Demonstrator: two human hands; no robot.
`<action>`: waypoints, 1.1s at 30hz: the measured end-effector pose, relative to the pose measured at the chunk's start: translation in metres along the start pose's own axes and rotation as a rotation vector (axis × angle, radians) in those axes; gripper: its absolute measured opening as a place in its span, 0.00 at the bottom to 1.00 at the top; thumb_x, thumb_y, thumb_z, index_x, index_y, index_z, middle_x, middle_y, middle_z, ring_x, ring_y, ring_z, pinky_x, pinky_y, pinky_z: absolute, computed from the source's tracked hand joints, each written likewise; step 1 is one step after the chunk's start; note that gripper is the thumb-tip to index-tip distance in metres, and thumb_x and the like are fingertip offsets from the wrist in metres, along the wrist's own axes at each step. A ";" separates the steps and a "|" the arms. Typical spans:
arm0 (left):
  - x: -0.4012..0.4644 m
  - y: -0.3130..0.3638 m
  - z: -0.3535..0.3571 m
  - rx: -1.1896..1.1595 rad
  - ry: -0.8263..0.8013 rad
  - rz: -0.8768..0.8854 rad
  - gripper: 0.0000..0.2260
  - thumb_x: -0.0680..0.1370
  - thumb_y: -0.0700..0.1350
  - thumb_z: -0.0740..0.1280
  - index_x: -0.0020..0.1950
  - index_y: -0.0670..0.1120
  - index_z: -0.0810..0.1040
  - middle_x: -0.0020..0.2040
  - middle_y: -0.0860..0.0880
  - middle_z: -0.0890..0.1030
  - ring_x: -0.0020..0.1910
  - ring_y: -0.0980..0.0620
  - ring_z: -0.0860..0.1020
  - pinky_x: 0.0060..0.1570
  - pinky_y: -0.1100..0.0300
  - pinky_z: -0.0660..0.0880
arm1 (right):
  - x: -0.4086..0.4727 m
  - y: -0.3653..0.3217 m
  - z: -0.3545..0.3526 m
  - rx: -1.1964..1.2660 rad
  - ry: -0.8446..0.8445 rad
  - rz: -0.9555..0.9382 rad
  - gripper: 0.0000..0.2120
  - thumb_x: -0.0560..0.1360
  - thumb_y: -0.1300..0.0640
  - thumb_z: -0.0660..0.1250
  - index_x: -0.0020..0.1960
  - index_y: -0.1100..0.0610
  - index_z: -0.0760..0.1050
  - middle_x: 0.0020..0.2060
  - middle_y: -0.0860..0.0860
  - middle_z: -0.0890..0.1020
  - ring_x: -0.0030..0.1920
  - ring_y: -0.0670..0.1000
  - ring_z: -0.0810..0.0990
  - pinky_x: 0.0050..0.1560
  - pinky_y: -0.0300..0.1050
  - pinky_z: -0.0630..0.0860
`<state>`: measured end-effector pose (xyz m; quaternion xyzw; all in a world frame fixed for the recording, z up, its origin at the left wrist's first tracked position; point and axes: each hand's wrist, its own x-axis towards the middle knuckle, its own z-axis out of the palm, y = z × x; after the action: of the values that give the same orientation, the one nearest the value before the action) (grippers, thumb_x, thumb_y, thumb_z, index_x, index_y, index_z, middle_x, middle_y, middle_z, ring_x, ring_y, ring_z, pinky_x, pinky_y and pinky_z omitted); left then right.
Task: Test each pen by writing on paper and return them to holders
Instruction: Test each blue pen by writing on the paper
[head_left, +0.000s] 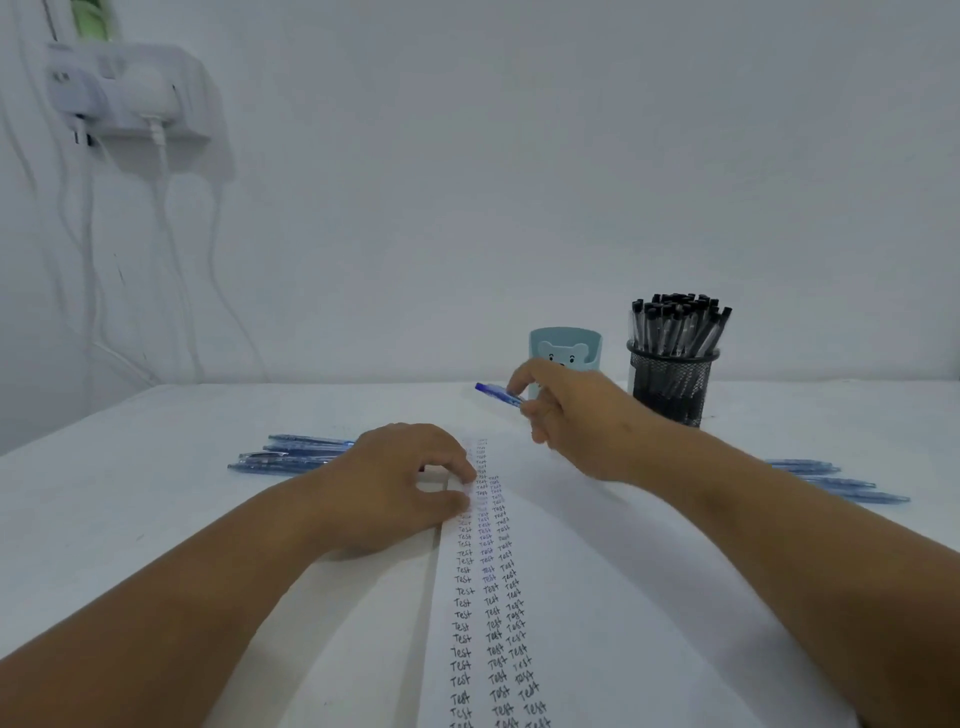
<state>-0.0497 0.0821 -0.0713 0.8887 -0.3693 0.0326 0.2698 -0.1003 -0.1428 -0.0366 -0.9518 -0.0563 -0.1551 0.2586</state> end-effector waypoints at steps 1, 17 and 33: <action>-0.001 0.001 0.001 -0.021 0.020 0.014 0.07 0.77 0.49 0.73 0.52 0.60 0.83 0.57 0.68 0.78 0.61 0.68 0.72 0.62 0.71 0.66 | -0.001 -0.001 -0.011 -0.007 -0.010 0.025 0.07 0.83 0.58 0.60 0.56 0.49 0.75 0.45 0.51 0.82 0.43 0.51 0.79 0.42 0.44 0.78; -0.005 0.030 0.015 -0.047 0.084 0.155 0.03 0.76 0.52 0.73 0.48 0.61 0.83 0.53 0.71 0.79 0.57 0.70 0.74 0.56 0.65 0.69 | -0.091 0.064 -0.114 -0.509 -0.317 0.317 0.11 0.72 0.63 0.74 0.42 0.46 0.83 0.39 0.43 0.85 0.44 0.46 0.82 0.49 0.42 0.79; 0.000 0.004 -0.025 0.006 0.131 -0.008 0.16 0.72 0.33 0.70 0.37 0.56 0.84 0.42 0.62 0.82 0.43 0.56 0.78 0.45 0.68 0.75 | -0.048 0.003 -0.064 -0.409 -0.271 0.055 0.15 0.76 0.62 0.64 0.41 0.42 0.77 0.47 0.43 0.81 0.45 0.47 0.80 0.45 0.44 0.79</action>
<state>-0.0491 0.0923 -0.0478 0.8870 -0.3470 0.0909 0.2908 -0.1625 -0.1800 -0.0012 -0.9976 -0.0321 -0.0271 0.0547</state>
